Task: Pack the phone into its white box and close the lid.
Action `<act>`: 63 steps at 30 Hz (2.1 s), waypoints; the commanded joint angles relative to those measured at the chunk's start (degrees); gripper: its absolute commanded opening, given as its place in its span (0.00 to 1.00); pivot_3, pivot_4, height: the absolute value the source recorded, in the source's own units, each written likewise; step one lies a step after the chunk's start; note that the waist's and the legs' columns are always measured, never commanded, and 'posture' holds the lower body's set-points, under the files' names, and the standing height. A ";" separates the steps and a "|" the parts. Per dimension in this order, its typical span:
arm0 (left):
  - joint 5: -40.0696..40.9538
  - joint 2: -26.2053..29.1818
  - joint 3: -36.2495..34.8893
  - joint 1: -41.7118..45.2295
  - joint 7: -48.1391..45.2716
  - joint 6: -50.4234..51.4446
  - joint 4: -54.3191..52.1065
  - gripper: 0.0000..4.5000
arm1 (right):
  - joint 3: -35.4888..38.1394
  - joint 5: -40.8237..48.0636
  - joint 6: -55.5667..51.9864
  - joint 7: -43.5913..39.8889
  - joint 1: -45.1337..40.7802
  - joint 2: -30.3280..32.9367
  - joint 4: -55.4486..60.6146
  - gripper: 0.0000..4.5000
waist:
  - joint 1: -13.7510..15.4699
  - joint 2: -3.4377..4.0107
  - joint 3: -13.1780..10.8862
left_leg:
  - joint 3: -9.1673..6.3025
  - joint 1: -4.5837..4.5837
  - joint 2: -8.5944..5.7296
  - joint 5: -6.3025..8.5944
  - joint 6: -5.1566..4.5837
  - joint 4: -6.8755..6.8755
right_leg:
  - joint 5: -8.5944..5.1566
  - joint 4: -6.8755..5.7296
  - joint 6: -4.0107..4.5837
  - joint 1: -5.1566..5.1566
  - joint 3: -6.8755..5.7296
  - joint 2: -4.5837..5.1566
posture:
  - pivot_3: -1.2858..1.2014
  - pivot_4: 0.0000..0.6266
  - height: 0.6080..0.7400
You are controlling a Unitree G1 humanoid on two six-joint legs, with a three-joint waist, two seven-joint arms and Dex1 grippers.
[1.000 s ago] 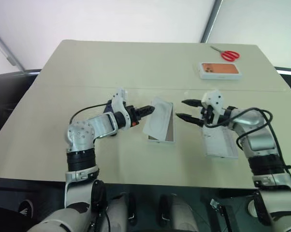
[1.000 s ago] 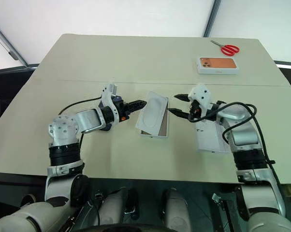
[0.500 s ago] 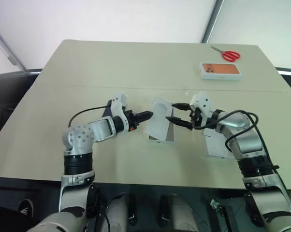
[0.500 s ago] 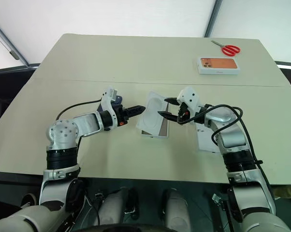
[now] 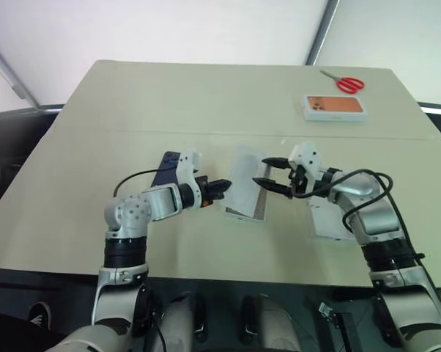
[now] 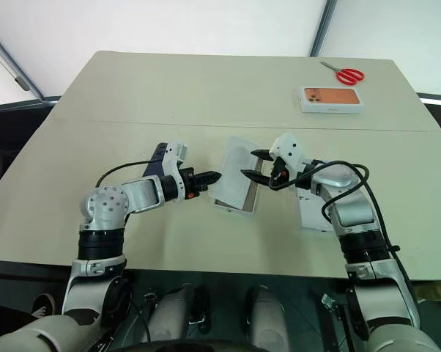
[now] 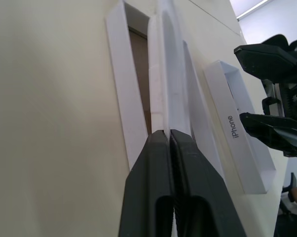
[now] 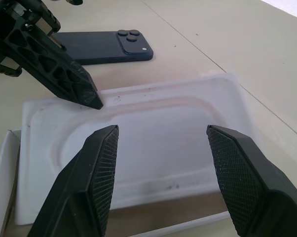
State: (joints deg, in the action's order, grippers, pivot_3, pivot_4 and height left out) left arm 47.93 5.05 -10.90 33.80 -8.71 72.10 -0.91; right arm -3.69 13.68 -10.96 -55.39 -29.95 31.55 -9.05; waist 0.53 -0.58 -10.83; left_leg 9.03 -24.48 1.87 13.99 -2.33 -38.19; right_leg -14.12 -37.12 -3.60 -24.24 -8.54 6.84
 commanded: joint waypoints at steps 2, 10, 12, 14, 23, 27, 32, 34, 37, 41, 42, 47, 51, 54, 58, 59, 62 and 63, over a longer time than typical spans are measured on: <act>1.35 -0.37 -1.95 0.51 0.07 0.93 -0.89 0.02 | 1.38 0.07 1.50 0.38 -0.75 0.66 2.16 0.67 | -0.07 0.00 0.00 | 0.00 0.00 0.01 0.00 0.00 0.00 | 0.00 0.00 0.00 0.00 0.00 -0.01 | 0.52 0.24 0.98; 5.42 -1.85 -9.21 4.16 3.17 6.07 1.54 0.02 | 1.07 -0.63 2.77 0.42 -0.53 0.73 1.50 0.67 | -0.08 0.00 0.00 | 0.00 0.00 0.01 0.00 0.00 0.00 | 0.00 0.00 0.00 0.00 0.00 -0.01 | 0.52 0.24 0.98; 4.77 -2.04 -7.43 3.21 2.90 7.38 1.06 0.02 | 1.04 -0.83 3.08 0.45 -0.80 0.59 1.24 0.67 | -0.04 0.00 0.00 | 0.00 0.00 0.00 0.00 0.00 0.00 | 0.00 -0.01 0.00 0.00 0.00 -0.03 | 0.52 0.24 0.98; 4.72 -2.65 -6.42 2.54 2.74 8.09 0.03 0.02 | 1.03 -0.99 3.20 0.48 -0.96 0.45 1.13 0.67 | -0.01 -0.01 0.00 | 0.00 0.00 -0.01 0.00 0.00 0.00 | 0.00 -0.01 0.00 0.00 0.00 -0.04 | 0.52 0.24 0.98; 3.41 -3.94 -6.76 1.42 4.36 6.95 -1.17 0.02 | 1.30 -1.46 3.86 0.66 -0.55 0.69 0.90 0.67 | -0.12 -0.01 0.00 | 0.00 0.00 0.01 0.00 0.00 0.00 | 0.00 0.00 0.00 0.00 0.00 -0.02 | 0.52 0.24 0.98; 2.89 -3.78 -7.19 1.22 5.08 5.80 -2.46 0.02 | 1.16 -1.57 4.18 0.68 -0.51 0.55 0.65 0.67 | -0.14 -0.01 0.00 | 0.00 0.00 0.01 0.00 0.00 0.00 | 0.00 0.00 0.00 0.00 0.00 -0.02 | 0.52 0.24 0.98; 2.74 -3.85 -6.33 0.30 5.34 5.86 -3.80 0.02 | 1.07 -1.65 4.27 0.66 -0.63 0.43 0.53 0.67 | 0.01 -0.01 0.00 | 0.00 0.00 0.01 0.00 0.00 0.00 | 0.00 0.00 0.00 0.00 0.00 -0.01 | 0.52 0.24 0.98; 2.37 -3.85 -5.74 -0.13 5.19 5.86 -3.52 0.02 | 1.08 -1.69 4.25 0.65 -0.78 0.36 0.52 0.67 | 0.03 -0.01 0.00 | 0.00 0.00 0.00 0.00 0.00 0.00 | 0.00 0.00 0.00 0.00 0.00 0.00 | 0.52 0.24 0.98; 2.25 -4.00 -5.39 -0.33 4.92 5.83 -3.10 0.02 | 1.03 -1.81 4.33 0.65 -0.88 0.37 0.62 0.67 | -0.01 -0.01 0.00 | 0.00 0.00 0.00 0.00 0.00 0.00 | 0.00 0.00 0.00 0.00 0.00 -0.01 | 0.52 0.24 0.98; 2.19 -3.93 -5.40 -0.20 4.58 5.77 -2.73 0.02 | 1.10 -1.73 4.05 0.68 -0.89 0.41 0.85 0.67 | -0.01 -0.01 0.00 | 0.00 0.00 0.01 0.00 0.00 0.00 | 0.00 0.00 0.00 0.00 0.00 -0.01 | 0.52 0.24 0.98; 2.34 -3.90 -5.47 -0.12 4.34 5.79 -2.60 0.02 | 1.11 -1.73 3.99 0.74 -0.86 0.40 0.93 0.67 | -0.02 -0.01 0.00 | 0.00 0.00 0.01 0.00 0.00 0.00 | 0.00 0.00 0.00 0.00 0.00 -0.01 | 0.52 0.24 0.98; 3.25 -4.08 -6.41 0.64 4.24 6.14 -2.44 0.42 | 1.02 -1.86 4.12 0.91 -0.52 0.31 1.01 0.67 | 0.00 -0.01 0.00 | 0.00 0.00 0.01 0.00 0.00 0.00 | 0.00 0.00 0.00 0.00 0.00 -0.01 | 0.52 0.24 0.98; 2.04 -3.36 -5.33 0.93 4.24 5.76 -2.39 0.84 | 1.01 -1.72 3.97 1.12 -0.76 0.00 0.79 0.67 | -0.01 -0.01 0.00 | 0.00 0.00 0.01 0.00 0.00 0.00 | 0.00 0.00 0.00 0.00 0.00 -0.01 | 0.52 0.24 0.98; 2.55 -2.92 -4.29 1.09 3.01 5.89 -3.39 0.84 | 0.97 -1.19 3.26 1.62 -1.01 -0.75 1.03 0.67 | -0.02 -0.01 0.00 | 0.00 0.00 0.01 0.00 0.00 0.00 | 0.00 0.00 0.00 0.00 0.00 -0.01 | 0.52 0.24 0.98; 0.93 0.19 -1.72 1.05 -0.04 2.83 -6.10 0.85 | 0.55 0.32 0.23 1.63 -0.34 -2.22 2.87 0.61 | -0.03 -0.01 0.00 | 0.00 0.00 0.01 0.00 0.00 0.00 | 0.00 0.00 0.00 0.00 0.00 -0.01 | 0.52 0.24 0.98; -1.41 2.47 0.03 0.82 -1.74 -0.26 -6.74 0.85 | 0.27 0.67 -0.63 1.49 0.11 -2.51 3.59 0.54 | -0.07 -0.01 0.00 | 0.00 0.00 0.01 0.00 0.00 0.00 | 0.00 0.00 0.00 0.00 0.00 -0.01 | 0.52 0.24 0.98; -3.96 6.66 1.31 0.65 -5.35 -5.24 -5.96 0.85 | -0.64 -0.53 -0.56 2.00 1.08 -2.91 4.76 0.25 | -0.42 0.03 0.01 | 0.00 0.01 0.02 -0.01 0.04 0.04 | 0.00 -0.01 0.01 -0.04 0.00 -0.03 | 0.52 0.24 0.98; -4.69 8.06 1.60 0.64 -7.17 -7.68 -5.88 0.85 | -1.08 -0.90 -0.70 2.14 1.39 -3.19 5.15 0.14 | -0.42 0.03 0.01 | 0.01 0.01 0.03 -0.01 0.05 0.06 | 0.00 -0.01 0.01 -0.06 0.01 -0.02 | 0.52 0.24 0.98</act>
State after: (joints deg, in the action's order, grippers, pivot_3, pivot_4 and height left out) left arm 44.18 12.53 -9.95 34.06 -12.85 68.20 -5.33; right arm -4.32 12.52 -11.92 -53.66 -28.31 28.71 -6.71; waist 0.11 -0.55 -10.81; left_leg 9.05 -24.48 1.90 13.98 -2.29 -38.13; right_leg -14.12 -37.13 -3.58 -24.30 -8.53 6.82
